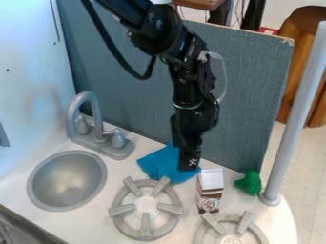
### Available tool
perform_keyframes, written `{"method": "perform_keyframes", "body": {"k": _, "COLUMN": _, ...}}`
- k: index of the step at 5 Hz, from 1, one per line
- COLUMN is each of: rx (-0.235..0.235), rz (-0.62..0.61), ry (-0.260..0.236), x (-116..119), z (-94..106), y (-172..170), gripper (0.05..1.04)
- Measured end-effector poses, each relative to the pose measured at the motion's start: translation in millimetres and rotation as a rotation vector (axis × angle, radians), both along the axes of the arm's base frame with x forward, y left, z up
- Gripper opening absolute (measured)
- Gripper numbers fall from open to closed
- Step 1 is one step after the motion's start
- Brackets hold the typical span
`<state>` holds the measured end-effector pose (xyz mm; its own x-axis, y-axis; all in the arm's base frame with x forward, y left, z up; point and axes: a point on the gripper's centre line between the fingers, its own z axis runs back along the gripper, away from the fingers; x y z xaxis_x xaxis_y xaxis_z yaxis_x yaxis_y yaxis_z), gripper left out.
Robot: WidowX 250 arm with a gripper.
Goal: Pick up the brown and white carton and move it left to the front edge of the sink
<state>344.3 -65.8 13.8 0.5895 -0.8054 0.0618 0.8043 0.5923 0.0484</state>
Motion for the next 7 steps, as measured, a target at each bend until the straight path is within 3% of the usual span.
{"method": "perform_keyframes", "body": {"k": 1, "rx": 0.007, "rz": 0.002, "ry": 0.036, "x": -4.3, "z": -12.9, "y": 0.8, "gripper": 1.001}}
{"method": "perform_keyframes", "body": {"k": 2, "rx": 0.014, "rz": -0.001, "ry": 0.038, "x": 6.6, "z": -25.4, "y": -0.7, "gripper": 1.001}}
{"method": "perform_keyframes", "body": {"k": 3, "rx": 0.022, "rz": -0.015, "ry": 0.016, "x": 24.3, "z": -33.4, "y": -2.8, "gripper": 1.001}}
{"method": "perform_keyframes", "body": {"k": 4, "rx": 0.07, "rz": -0.048, "ry": 0.0, "x": 36.1, "z": -41.6, "y": -11.0, "gripper": 1.001}}
{"method": "perform_keyframes", "body": {"k": 5, "rx": 0.07, "rz": -0.079, "ry": -0.031, "x": 45.8, "z": -48.1, "y": -23.5, "gripper": 1.001}}
{"method": "perform_keyframes", "body": {"k": 7, "rx": 0.089, "rz": -0.122, "ry": -0.022, "x": 60.5, "z": -71.8, "y": -40.0, "gripper": 1.001}}
